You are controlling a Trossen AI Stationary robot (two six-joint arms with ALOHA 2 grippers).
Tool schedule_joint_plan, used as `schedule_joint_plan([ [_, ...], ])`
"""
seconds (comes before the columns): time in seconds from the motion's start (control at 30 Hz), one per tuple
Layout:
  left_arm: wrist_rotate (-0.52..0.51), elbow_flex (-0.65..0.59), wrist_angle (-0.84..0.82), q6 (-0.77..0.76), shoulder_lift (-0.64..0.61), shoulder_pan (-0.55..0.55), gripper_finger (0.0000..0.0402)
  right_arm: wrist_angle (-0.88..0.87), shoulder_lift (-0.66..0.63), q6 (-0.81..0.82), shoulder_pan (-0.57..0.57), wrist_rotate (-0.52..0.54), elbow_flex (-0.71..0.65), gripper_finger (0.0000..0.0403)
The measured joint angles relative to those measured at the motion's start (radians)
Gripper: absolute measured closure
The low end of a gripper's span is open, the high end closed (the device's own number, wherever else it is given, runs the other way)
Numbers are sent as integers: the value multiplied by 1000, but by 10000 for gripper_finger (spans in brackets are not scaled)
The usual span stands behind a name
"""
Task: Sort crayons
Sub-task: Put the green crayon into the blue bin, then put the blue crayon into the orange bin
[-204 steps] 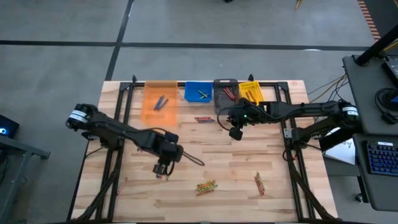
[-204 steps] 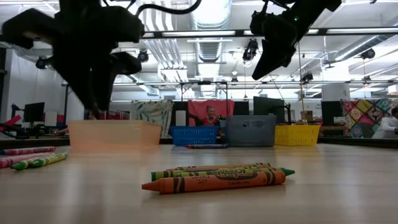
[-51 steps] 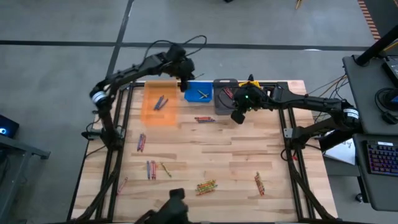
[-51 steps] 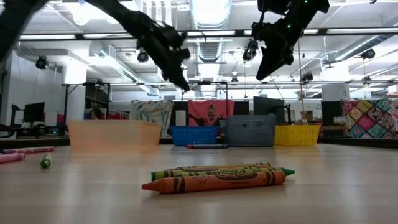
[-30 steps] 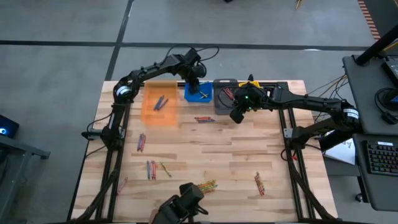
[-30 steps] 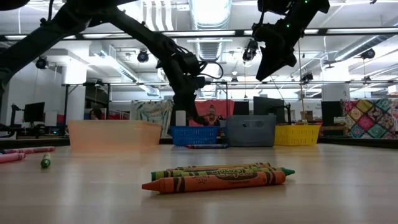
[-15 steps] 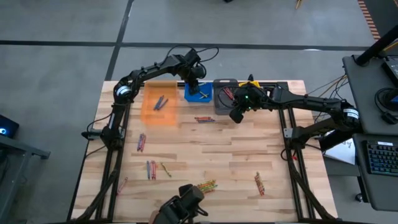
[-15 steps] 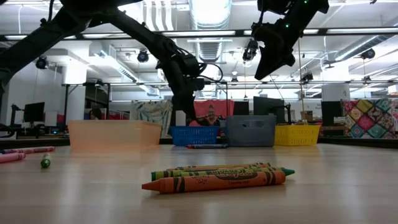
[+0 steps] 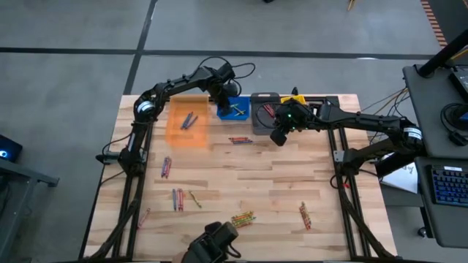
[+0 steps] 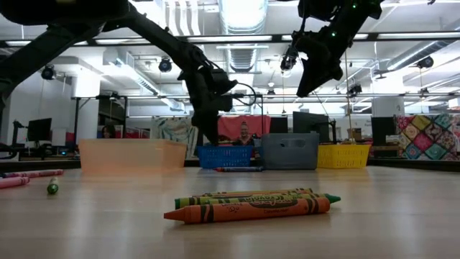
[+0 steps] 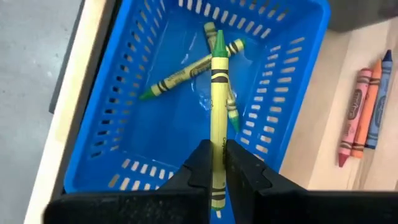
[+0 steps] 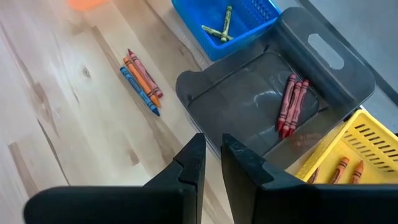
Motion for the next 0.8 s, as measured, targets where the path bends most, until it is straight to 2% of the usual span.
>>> schedule_joint_plan([
  [0.23, -18, 0, 16, -14, 0, 1, 349, 14, 0, -13, 0, 0, -2, 360],
  [0.47, -14, 2, 18, -19, 0, 0, 319, 166, 0, -165, -3, 0, -27, 360],
  [0.6, 89, 14, -29, -95, -23, -4, 316, 242, 0, -135, -2, -10, -18, 360],
  [0.7, 188, 7, -33, -117, -68, -24, 320, 241, -1, -100, 2, -67, -20, 360],
  [0.8, 161, -1, -12, -99, -115, -69, 324, 252, 6, -96, 31, -78, -35, 360],
])
